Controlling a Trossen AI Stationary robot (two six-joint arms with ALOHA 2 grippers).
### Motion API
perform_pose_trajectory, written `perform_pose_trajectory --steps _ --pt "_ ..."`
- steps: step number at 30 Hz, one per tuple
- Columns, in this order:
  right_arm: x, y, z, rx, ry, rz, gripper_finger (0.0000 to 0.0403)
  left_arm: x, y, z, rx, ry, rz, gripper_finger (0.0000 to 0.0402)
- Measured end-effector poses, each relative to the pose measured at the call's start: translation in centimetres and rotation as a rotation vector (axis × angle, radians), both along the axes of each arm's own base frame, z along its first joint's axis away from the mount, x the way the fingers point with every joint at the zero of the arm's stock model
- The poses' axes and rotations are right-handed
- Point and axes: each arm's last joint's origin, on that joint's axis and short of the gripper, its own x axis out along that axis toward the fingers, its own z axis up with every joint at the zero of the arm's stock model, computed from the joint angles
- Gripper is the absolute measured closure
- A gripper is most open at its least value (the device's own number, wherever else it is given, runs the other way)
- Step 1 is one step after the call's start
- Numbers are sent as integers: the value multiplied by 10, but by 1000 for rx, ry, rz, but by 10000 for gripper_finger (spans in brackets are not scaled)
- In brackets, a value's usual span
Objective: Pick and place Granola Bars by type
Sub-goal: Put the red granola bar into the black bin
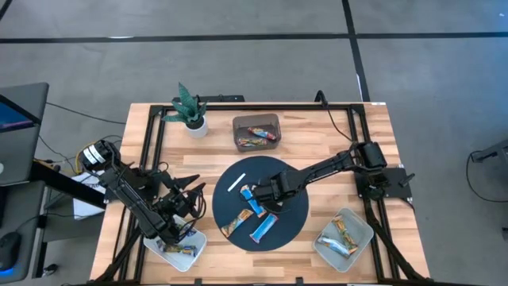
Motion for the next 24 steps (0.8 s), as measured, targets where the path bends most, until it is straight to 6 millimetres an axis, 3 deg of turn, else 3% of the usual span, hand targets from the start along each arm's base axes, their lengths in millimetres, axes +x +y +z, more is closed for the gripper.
perform_pose_trajectory --steps 3,10,18,21,24 --pt "0 1 0 0 -2 2 391 0 0 0 0 0 0 233" --pt "1 8 3 -6 -14 20 397 0 0 0 0 0 0 233" --pt "11 22 34 -108 -80 87 401 0 0 0 -6 -5 0 233" --pt "18 15 49 -181 -109 102 402 0 0 0 -15 -12 0 233" --pt "27 -4 61 -269 -136 95 402 0 -1 -1 -22 -19 0 233"
